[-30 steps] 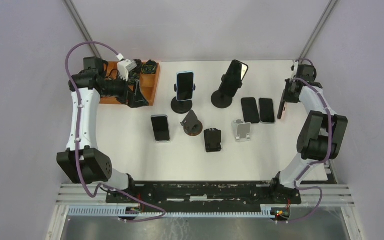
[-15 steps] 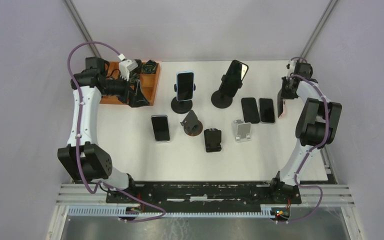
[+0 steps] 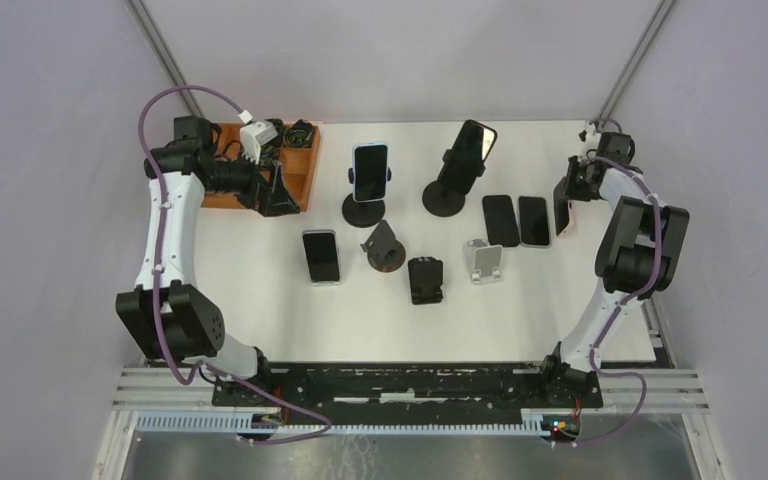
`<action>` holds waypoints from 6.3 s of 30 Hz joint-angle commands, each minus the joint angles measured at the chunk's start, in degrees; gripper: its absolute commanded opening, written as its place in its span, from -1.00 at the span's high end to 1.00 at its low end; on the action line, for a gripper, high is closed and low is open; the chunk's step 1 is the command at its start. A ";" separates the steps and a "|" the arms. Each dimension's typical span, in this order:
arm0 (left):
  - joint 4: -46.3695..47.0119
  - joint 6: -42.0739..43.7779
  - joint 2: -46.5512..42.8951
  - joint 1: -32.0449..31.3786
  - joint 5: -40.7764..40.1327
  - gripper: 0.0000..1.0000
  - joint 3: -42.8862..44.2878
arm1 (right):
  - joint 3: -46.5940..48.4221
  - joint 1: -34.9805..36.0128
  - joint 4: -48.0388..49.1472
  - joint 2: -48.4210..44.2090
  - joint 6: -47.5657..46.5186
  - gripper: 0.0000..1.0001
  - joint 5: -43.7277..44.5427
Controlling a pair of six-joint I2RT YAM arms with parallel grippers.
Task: Remove the phone from the phone stand
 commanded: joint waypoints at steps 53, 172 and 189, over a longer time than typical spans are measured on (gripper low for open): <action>1.59 2.43 -1.90 0.08 0.77 -1.00 -1.82 | -0.67 0.51 -3.79 -0.22 1.45 -0.92 2.09; -4.12 18.27 -0.21 2.00 -0.27 -1.00 -7.79 | -31.55 10.44 -14.79 -53.51 10.47 1.00 0.79; -3.91 18.31 -1.45 2.12 -1.85 -1.00 -8.82 | -36.72 8.41 -2.40 -34.32 14.71 0.66 -1.97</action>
